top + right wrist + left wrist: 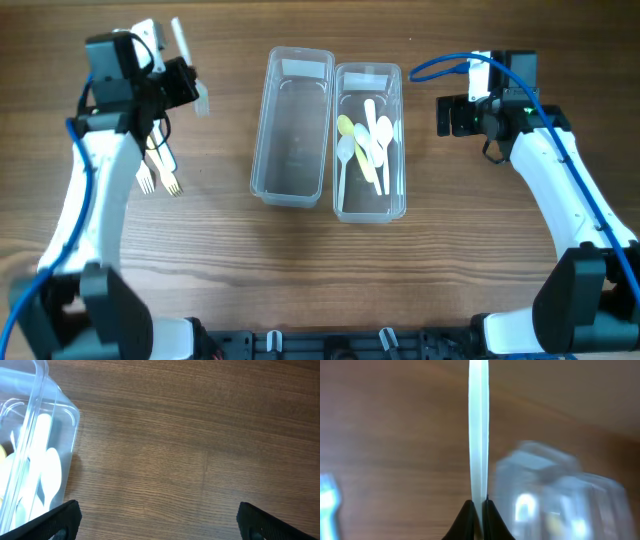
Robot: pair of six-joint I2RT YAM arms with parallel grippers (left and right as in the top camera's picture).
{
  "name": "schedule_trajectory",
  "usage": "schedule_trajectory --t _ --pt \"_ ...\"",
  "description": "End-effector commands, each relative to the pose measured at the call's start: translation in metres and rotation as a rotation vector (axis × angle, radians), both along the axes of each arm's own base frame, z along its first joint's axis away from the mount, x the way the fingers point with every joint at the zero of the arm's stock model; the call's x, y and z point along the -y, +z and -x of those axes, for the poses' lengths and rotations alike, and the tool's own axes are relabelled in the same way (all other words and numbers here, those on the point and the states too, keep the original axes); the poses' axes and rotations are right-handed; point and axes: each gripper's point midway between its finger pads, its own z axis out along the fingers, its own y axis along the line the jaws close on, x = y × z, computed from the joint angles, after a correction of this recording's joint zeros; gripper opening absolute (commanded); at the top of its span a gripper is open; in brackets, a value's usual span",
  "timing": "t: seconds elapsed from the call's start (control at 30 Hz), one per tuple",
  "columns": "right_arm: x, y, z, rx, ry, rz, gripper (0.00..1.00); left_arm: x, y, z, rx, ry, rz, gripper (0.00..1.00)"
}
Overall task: Pack container
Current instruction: 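Lift white fork with left gripper and drop it into left container, then return left gripper to forks and grasp the light-blue fork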
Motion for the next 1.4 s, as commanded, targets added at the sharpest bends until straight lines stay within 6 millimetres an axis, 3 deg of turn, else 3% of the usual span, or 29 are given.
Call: schedule_trajectory --t 0.0,0.2,0.43,0.57,0.6,0.63,0.67,0.87,0.97,1.07,1.2,1.23,1.37 --pt "0.003 0.003 -0.001 0.011 0.001 0.021 1.0 0.07 0.034 0.028 0.107 -0.368 0.089 0.04" --pt "0.003 0.003 -0.001 0.011 0.001 0.021 1.0 0.125 -0.001 0.052 0.044 -0.57 -0.036 0.04" --pt "0.003 0.003 -0.001 0.011 0.001 0.021 1.0 0.153 -0.048 0.053 -0.058 -0.569 -0.206 0.04" --pt "0.003 0.003 -0.001 0.011 0.001 0.021 1.0 0.155 -0.064 0.047 -0.077 -0.541 -0.27 0.04" --pt "0.003 0.003 -0.001 0.011 0.001 0.021 1.0 0.156 -0.062 0.045 -0.069 -0.534 -0.265 0.15" --pt "0.003 0.003 -0.001 0.011 0.001 0.021 1.0 0.156 -0.061 0.043 -0.07 -0.518 -0.251 0.7" --pt "0.003 0.003 -0.001 0.011 0.001 0.02 1.0 0.157 -0.059 0.041 -0.066 -0.503 -0.238 1.0" --pt "0.003 0.003 -0.001 0.011 0.001 0.021 1.0 0.156 -0.04 0.03 0.003 -0.468 -0.222 1.0" --pt "0.003 0.003 -0.001 0.011 0.001 0.02 1.0 0.142 -0.024 0.025 0.04 -0.406 -0.248 1.0" --pt "0.003 0.003 -0.001 0.011 0.001 0.021 1.0 0.109 -0.003 0.017 0.065 -0.242 -0.292 1.0" --pt "0.003 0.003 -0.001 0.011 0.001 0.021 1.0 0.04 0.034 0.022 0.085 0.045 -0.355 1.0" --pt "0.003 0.003 -0.001 0.011 0.001 0.021 1.0 0.012 0.045 0.03 0.076 0.148 -0.364 1.0" --pt "0.003 0.003 -0.001 0.011 0.001 0.02 1.0 -0.037 0.043 0.051 -0.008 0.33 -0.354 1.0"
